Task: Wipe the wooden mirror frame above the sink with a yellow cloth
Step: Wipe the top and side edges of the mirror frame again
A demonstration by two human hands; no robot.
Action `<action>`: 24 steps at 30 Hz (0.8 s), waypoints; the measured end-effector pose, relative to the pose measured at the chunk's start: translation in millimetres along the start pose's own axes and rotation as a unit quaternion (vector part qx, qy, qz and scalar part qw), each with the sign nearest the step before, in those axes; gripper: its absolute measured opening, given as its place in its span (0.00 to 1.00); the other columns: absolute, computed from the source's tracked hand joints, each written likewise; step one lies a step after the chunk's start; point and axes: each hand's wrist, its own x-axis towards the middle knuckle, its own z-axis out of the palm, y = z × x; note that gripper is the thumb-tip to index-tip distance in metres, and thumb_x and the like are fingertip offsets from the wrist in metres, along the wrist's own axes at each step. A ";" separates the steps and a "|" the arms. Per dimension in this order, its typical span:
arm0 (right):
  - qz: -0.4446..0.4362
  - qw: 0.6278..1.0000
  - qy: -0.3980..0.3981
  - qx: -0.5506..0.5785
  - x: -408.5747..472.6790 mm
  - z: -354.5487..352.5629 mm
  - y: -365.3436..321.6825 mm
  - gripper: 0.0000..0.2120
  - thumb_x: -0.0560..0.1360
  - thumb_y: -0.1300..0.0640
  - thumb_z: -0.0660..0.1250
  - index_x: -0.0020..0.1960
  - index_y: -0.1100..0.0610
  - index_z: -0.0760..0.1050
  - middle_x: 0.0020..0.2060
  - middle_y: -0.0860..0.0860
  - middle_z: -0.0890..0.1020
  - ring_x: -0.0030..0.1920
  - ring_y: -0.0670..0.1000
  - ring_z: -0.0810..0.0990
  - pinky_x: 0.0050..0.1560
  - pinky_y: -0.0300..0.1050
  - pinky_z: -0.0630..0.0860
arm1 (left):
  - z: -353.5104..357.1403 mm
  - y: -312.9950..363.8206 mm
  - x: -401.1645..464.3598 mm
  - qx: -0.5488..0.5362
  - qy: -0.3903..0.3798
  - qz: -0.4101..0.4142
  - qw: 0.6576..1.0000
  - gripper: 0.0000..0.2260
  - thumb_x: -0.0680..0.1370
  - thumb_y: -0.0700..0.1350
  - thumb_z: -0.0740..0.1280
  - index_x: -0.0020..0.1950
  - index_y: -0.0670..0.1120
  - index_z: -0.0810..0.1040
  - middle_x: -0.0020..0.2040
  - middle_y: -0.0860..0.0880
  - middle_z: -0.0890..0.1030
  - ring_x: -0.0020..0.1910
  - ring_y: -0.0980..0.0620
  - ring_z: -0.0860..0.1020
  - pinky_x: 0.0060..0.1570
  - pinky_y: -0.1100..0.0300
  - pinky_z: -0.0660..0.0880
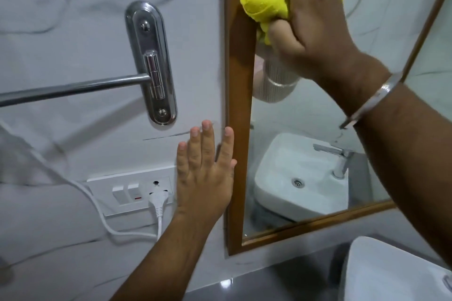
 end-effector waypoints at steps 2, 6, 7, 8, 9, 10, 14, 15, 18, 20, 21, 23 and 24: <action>0.001 1.000 -0.002 0.004 -11.7 4.4 -5.1 0.38 0.66 0.56 0.61 0.71 0.73 0.60 0.70 0.68 0.66 0.71 0.67 0.64 0.71 0.61 0.60 | 1.0 -0.1 1.4 -0.004 -0.003 -0.003 1.000 0.30 0.85 0.56 0.53 0.82 0.45 0.46 0.79 0.36 0.45 0.79 0.38 0.41 0.76 0.42 0.37; 0.024 0.992 -0.111 0.047 -127.2 30.7 -38.7 0.44 0.66 0.54 0.62 0.76 0.68 0.49 0.76 0.64 0.54 0.78 0.58 0.49 0.76 0.58 0.46 | 0.9 -4.0 1.4 -0.006 -0.001 0.001 1.000 0.28 0.86 0.55 0.51 0.82 0.46 0.48 0.79 0.36 0.44 0.79 0.38 0.42 0.77 0.42 0.38; 0.023 0.987 -0.148 0.051 -171.4 39.8 -50.4 0.44 0.67 0.54 0.62 0.77 0.65 0.46 0.78 0.60 0.50 0.78 0.56 0.47 0.76 0.58 0.45 | 0.5 -5.5 0.9 -0.006 0.001 0.003 1.000 0.28 0.86 0.56 0.51 0.82 0.47 0.48 0.79 0.36 0.43 0.79 0.38 0.41 0.77 0.42 0.38; 0.022 0.981 -0.187 0.051 -216.2 49.8 -62.2 0.45 0.68 0.53 0.61 0.78 0.61 0.43 0.79 0.57 0.46 0.78 0.55 0.46 0.75 0.59 0.47 | 0.3 -6.8 -0.1 -0.005 0.003 0.005 1.000 0.28 0.86 0.56 0.52 0.82 0.47 0.48 0.79 0.36 0.44 0.79 0.38 0.41 0.77 0.42 0.38; 0.019 0.973 -0.224 0.049 -258.4 60.0 -73.9 0.46 0.68 0.52 0.61 0.78 0.59 0.41 0.79 0.55 0.43 0.78 0.55 0.45 0.74 0.60 0.51 | -0.2 -7.9 -0.7 -0.004 0.005 0.007 1.000 0.28 0.86 0.56 0.52 0.82 0.47 0.49 0.79 0.36 0.45 0.79 0.38 0.41 0.76 0.42 0.38; 0.014 0.965 -0.260 0.043 -295.8 69.7 -85.5 0.46 0.68 0.51 0.61 0.79 0.58 0.41 0.79 0.54 0.42 0.78 0.56 0.45 0.72 0.60 0.53 | 0.3 -7.7 -1.6 -0.001 0.006 0.009 1.000 0.28 0.86 0.55 0.53 0.82 0.47 0.49 0.79 0.36 0.46 0.79 0.38 0.41 0.76 0.41 0.39; -0.014 0.921 -0.388 -0.014 -390.3 95.5 -117.1 0.47 0.64 0.44 0.68 0.76 0.57 0.52 0.75 0.58 0.55 0.73 0.58 0.60 0.66 0.59 0.58 | 0.2 -4.7 -3.8 0.001 -0.003 0.005 1.000 0.28 0.86 0.55 0.52 0.82 0.46 0.48 0.79 0.36 0.44 0.78 0.37 0.41 0.76 0.40 0.39; -0.020 0.918 -0.395 -0.023 -403.5 99.0 -120.9 0.44 0.65 0.45 0.68 0.75 0.57 0.53 0.74 0.58 0.57 0.69 0.57 0.64 0.65 0.58 0.60 | -0.2 -3.6 -5.6 0.000 -0.005 0.003 1.000 0.28 0.86 0.54 0.52 0.82 0.45 0.48 0.80 0.36 0.44 0.78 0.37 0.41 0.76 0.40 0.40; -0.012 0.926 -0.376 -0.016 -423.7 104.4 -121.6 0.36 0.70 0.55 0.60 0.76 0.56 0.53 0.73 0.57 0.56 0.64 0.54 0.69 0.64 0.57 0.62 | 1.8 -0.3 -13.5 -0.005 -0.009 0.008 1.000 0.28 0.86 0.53 0.54 0.82 0.45 0.49 0.80 0.36 0.48 0.79 0.37 0.43 0.75 0.38 0.44; -0.011 0.930 -0.368 -0.006 -425.5 105.0 -118.3 0.35 0.72 0.58 0.57 0.78 0.55 0.51 0.73 0.55 0.59 0.65 0.54 0.69 0.67 0.56 0.60 | 3.0 -0.1 -17.8 -0.006 -0.011 0.016 1.000 0.28 0.85 0.53 0.55 0.82 0.44 0.50 0.80 0.37 0.51 0.79 0.37 0.44 0.75 0.37 0.46; -0.012 0.933 -0.360 -0.004 -425.0 103.0 -115.6 0.33 0.73 0.59 0.56 0.77 0.55 0.53 0.74 0.54 0.59 0.66 0.53 0.68 0.68 0.56 0.59 | 3.2 -0.8 -18.9 -0.007 -0.013 0.019 1.000 0.29 0.85 0.53 0.55 0.82 0.45 0.49 0.79 0.37 0.52 0.79 0.37 0.46 0.75 0.37 0.46; -0.019 0.938 -0.346 0.003 -421.7 97.5 -110.8 0.28 0.77 0.62 0.53 0.76 0.55 0.55 0.75 0.54 0.57 0.69 0.54 0.67 0.69 0.55 0.60 | 3.7 -2.8 -21.8 -0.006 -0.019 0.028 0.999 0.29 0.85 0.53 0.55 0.82 0.45 0.48 0.79 0.37 0.53 0.78 0.37 0.48 0.75 0.37 0.46; -0.022 0.942 -0.333 0.012 -418.2 93.8 -109.0 0.25 0.79 0.63 0.50 0.76 0.55 0.56 0.76 0.54 0.57 0.70 0.54 0.66 0.69 0.55 0.62 | 3.9 -3.7 -23.3 -0.004 -0.027 0.031 0.999 0.29 0.85 0.53 0.54 0.82 0.45 0.47 0.79 0.37 0.52 0.78 0.37 0.49 0.75 0.37 0.46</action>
